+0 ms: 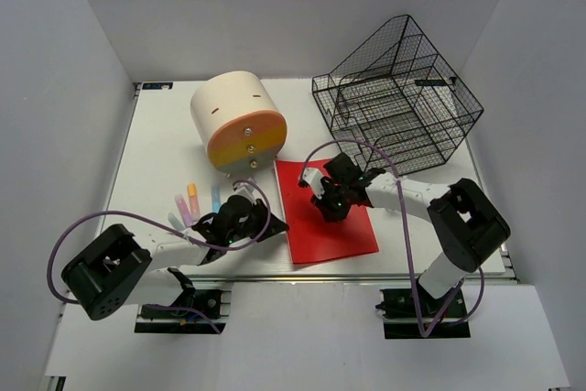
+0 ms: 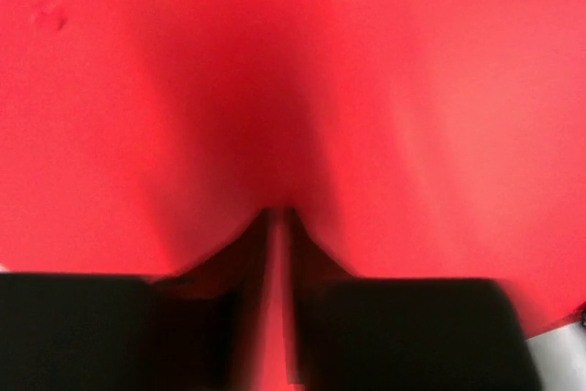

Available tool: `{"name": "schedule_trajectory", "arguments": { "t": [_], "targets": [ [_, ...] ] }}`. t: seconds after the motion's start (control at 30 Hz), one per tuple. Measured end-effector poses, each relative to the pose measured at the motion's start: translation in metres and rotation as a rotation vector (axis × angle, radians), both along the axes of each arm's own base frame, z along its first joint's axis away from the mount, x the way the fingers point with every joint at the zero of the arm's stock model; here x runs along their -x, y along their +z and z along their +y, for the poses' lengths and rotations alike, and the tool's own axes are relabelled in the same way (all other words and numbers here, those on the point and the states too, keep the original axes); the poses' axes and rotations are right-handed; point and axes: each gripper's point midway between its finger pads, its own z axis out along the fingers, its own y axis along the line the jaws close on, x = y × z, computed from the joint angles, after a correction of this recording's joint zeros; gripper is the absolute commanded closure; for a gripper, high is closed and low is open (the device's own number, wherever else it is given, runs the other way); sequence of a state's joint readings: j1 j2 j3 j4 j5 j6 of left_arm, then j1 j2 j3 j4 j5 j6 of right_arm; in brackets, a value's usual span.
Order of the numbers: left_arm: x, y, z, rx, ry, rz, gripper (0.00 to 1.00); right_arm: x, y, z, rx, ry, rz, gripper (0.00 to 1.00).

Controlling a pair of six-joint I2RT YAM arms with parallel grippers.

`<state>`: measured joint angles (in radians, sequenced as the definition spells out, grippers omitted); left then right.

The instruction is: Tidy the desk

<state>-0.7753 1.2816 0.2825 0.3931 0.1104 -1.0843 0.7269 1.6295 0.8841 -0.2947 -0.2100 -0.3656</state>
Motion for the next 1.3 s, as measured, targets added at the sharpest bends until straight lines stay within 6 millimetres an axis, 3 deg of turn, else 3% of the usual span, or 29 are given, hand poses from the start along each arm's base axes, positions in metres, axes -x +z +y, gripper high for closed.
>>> {"name": "schedule_trajectory", "arguments": {
  "t": [0.07, 0.1, 0.17, 0.3, 0.47, 0.57, 0.8, 0.87, 0.9, 1.03, 1.3],
  "targets": [
    [-0.001, 0.001, 0.001, 0.001, 0.006, -0.004, 0.84, 0.011, 0.003, -0.005, 0.006, 0.024, 0.023, 0.58],
    [-0.002, 0.003, 0.001, 0.003, 0.01, -0.007, 0.83, 0.016, 0.006, -0.008, 0.009, 0.04, 0.032, 0.46],
    [-0.003, 0.006, 0.002, 0.011, 0.02, -0.017, 0.81, 0.026, 0.014, -0.014, 0.012, 0.072, 0.038, 0.34],
    [-0.004, 0.014, 0.003, 0.027, 0.031, -0.036, 0.8, 0.039, 0.043, -0.018, -0.041, 0.144, -0.01, 0.23],
    [-0.005, 0.015, 0.004, 0.031, 0.04, -0.039, 0.82, 0.056, 0.07, -0.016, -0.145, 0.238, -0.078, 0.2],
    [-0.005, 0.015, 0.004, 0.032, 0.041, -0.039, 0.83, 0.068, 0.071, -0.016, -0.179, 0.286, -0.089, 0.13],
    [-0.004, 0.015, 0.005, 0.029, 0.043, -0.038, 0.83, 0.082, 0.072, -0.009, -0.227, 0.363, -0.147, 0.11],
    [-0.004, 0.013, 0.007, 0.02, 0.049, -0.029, 0.77, 0.085, 0.067, -0.007, -0.222, 0.381, -0.17, 0.11],
    [-0.003, 0.011, 0.008, 0.014, 0.051, -0.022, 0.65, 0.087, 0.063, -0.006, -0.215, 0.393, -0.179, 0.11],
    [-0.001, 0.003, 0.013, -0.015, 0.075, 0.014, 0.42, 0.093, 0.049, -0.004, -0.175, 0.43, -0.216, 0.11],
    [-0.001, -0.002, 0.016, -0.047, 0.091, 0.045, 0.38, 0.097, 0.049, 0.015, -0.157, 0.492, -0.317, 0.11]
  ]
}}
